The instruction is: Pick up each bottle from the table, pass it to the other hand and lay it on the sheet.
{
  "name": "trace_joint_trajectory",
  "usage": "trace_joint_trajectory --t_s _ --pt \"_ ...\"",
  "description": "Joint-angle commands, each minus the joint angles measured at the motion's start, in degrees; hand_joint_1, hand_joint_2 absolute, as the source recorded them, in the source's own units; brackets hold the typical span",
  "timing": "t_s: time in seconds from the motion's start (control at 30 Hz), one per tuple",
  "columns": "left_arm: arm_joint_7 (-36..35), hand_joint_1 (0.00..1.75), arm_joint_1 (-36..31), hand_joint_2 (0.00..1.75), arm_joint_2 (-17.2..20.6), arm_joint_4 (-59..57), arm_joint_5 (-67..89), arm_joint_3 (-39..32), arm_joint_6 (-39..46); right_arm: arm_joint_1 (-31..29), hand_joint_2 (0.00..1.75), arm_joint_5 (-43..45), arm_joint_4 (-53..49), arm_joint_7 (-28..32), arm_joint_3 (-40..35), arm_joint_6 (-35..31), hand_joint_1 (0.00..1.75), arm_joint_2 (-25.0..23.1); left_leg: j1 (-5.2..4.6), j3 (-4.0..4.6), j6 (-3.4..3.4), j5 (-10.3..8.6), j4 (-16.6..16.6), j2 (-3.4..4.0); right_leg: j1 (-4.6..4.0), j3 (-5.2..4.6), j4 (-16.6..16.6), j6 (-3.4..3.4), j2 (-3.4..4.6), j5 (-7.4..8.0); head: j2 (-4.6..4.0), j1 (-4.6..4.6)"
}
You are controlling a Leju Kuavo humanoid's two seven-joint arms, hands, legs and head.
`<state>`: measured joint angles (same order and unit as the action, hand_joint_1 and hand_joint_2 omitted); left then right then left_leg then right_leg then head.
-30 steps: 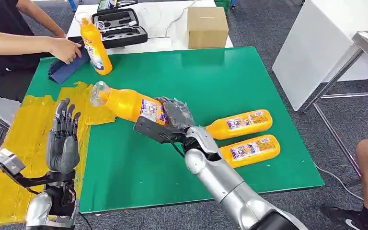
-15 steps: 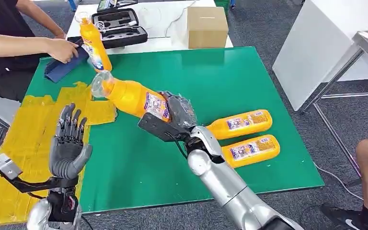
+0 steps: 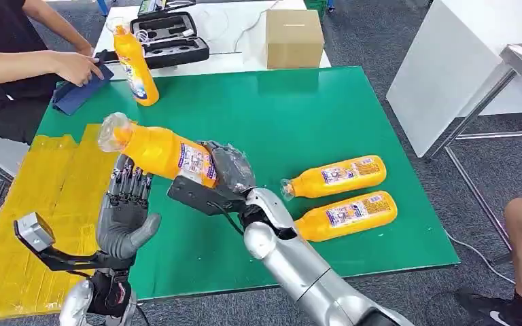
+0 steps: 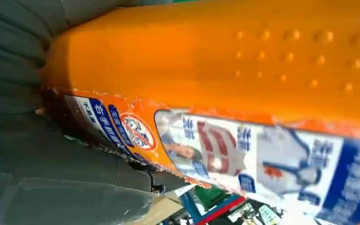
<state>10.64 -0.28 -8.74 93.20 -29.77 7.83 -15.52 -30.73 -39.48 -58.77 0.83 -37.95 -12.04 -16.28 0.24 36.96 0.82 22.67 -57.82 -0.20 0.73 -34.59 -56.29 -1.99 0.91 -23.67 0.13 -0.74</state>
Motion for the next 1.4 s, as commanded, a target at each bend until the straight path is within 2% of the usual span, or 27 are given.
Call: trace_joint_trajectory --t_s 0.03,0.1,0.17,0.4,0.77,0.8,0.83,1.4 --pt "0.0 0.0 -2.1 1.75 1.5 -3.3 -0.4 0.7 0.8 2.3 1.75 -2.8 6.7 0.4 -13.6 3.0 1.75 -0.9 0.02 -0.42 -0.07 0.11 0.1 0.03 -0.04 0.41 0.1 0.1 -0.05 -0.09 0.0 0.0" --pt "0.3 0.0 -1.9 1.75 1.7 -3.3 -0.4 -0.3 1.0 4.1 1.75 -3.7 6.1 1.0 -15.8 3.1 1.75 -0.7 0.03 -0.23 -0.04 0.03 0.1 -0.04 -0.03 0.24 0.1 0.06 -0.1 -0.04 0.0 0.04" --pt "0.7 0.0 -1.8 1.75 1.6 -3.2 -0.4 -0.9 1.0 4.6 1.75 -4.2 5.3 1.3 -17.2 3.2 1.75 -0.4 0.03 -0.49 -0.07 0.11 0.2 -0.04 -0.05 0.49 0.2 0.12 -0.11 -0.12 0.0 0.02" --pt "1.3 0.0 -1.2 1.75 1.5 -3.8 0.0 -4.1 1.1 9.0 1.75 -5.4 -3.8 2.4 -27.0 5.9 1.75 3.2 0.03 -0.31 -0.06 0.09 0.1 -0.04 -0.03 0.3 0.1 0.1 -0.11 -0.1 0.0 0.06" --pt "0.9 0.0 -1.0 1.75 2.3 -5.7 0.5 -3.2 0.1 8.6 1.75 -4.7 -4.4 1.9 -25.8 6.5 1.75 3.9 0.02 -0.17 -0.07 0.05 0.1 -0.18 -0.02 0.16 0.1 0.1 -0.26 -0.11 0.0 0.0" --pt "1.2 0.3 -1.0 1.75 2.3 -5.7 0.3 -3.2 -0.4 8.5 1.75 -4.7 -4.2 1.9 -25.6 6.6 1.75 3.9 0.03 -0.26 -0.08 0.08 0.1 -0.2 -0.03 0.26 0.1 0.11 -0.3 -0.14 0.0 0.02" --pt "1.7 1.75 -1.0 1.75 2.4 -5.5 0.3 -3.2 -1.0 8.5 1.75 -4.7 -4.3 1.9 -25.4 6.7 1.75 4.0 0.03 -0.23 -0.08 0.07 0.1 -0.17 -0.03 0.22 0.1 0.11 -0.26 -0.12 0.0 0.02" --pt "2.2 1.75 -0.1 1.75 2.7 -4.4 0.9 -2.7 -3.3 7.7 1.75 -4.0 -4.4 1.1 -21.1 6.0 1.75 4.3 0.01 -0.1 -0.06 0.04 0.1 -0.15 -0.01 0.07 0.1 0.08 -0.23 -0.09 0.0 0.02"
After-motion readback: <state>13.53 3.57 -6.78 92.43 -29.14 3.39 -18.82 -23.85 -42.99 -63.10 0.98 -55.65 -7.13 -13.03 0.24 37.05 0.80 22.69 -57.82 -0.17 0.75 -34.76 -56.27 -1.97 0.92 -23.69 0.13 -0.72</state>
